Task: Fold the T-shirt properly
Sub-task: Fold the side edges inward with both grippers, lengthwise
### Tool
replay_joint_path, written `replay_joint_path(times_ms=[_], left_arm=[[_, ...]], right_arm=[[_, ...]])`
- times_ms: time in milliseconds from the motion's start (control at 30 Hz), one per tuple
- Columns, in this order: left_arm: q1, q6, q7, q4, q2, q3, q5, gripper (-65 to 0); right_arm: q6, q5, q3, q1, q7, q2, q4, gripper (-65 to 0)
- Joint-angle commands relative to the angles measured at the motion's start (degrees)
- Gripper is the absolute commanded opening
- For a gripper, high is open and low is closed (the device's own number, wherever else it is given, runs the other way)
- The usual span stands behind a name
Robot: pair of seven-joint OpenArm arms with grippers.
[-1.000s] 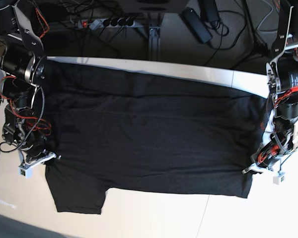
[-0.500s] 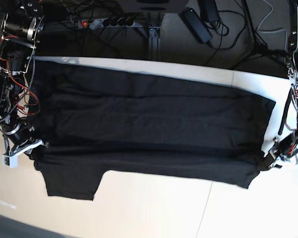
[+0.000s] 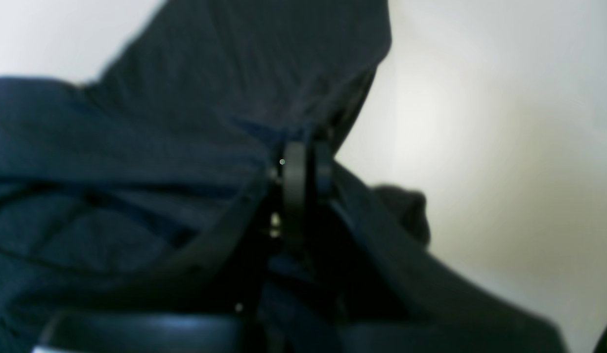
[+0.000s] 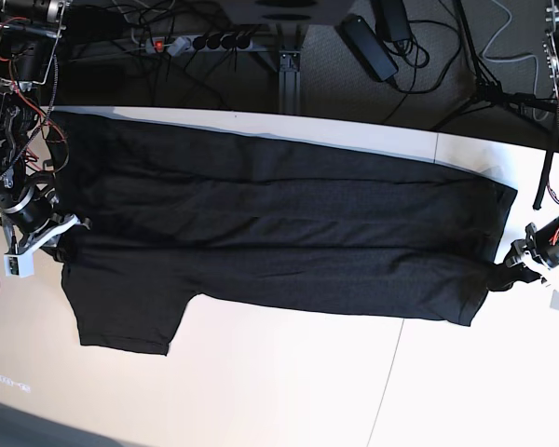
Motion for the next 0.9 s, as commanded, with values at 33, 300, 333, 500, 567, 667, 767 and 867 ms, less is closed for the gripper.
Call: replay_joint_path(times_ms=[33,300,333,500,567,667,767,867], left_arm=[[-1.07,-1.35,-0.46,1.01,-1.11,-0.96,-1.09,-65.0],[1.05,-1.35,1.4,1.01,-1.11,-4.57,-0.9,-65.0],[1.44,-1.35,1.33,1.01,-1.09,-4.57,-0.9,-65.0],[2.05,-1.35,-0.35,1.01,-1.07,-4.57,-1.33,-65.0],[2.03,-1.35,-1.4,1.01,-1.07,-4.57,-1.31,-65.0],[2.05,-1.35,-1.49,1.01,-0.96,-4.57,-1.29,-65.0],[2.05,-1.35,-1.44,1.01,-0.96,-4.57,-0.79,-65.0],[2.05,-1.35,-1.46,1.01,-0.96,-4.57,-0.81,-65.0]], right_arm=[[3.13,0.68,0.98,1.14,1.49,1.42,1.03,-65.0],[3.1,0.72,3.76,0.5,-0.35,1.55,1.03,-65.0],[3.08,0.72,3.76,0.44,-0.35,1.53,1.01,-65.0],[3.08,0.7,3.76,0.2,-0.35,1.53,-0.04,-65.0],[3.08,0.7,3.76,0.22,-0.35,1.53,-0.07,-50.5],[2.93,0.81,3.76,0.57,0.52,1.53,-0.04,-29.4],[2.91,1.81,3.78,1.36,0.76,1.57,-0.04,-27.7],[2.91,1.53,3.78,3.17,0.79,1.6,-0.04,-27.7]])
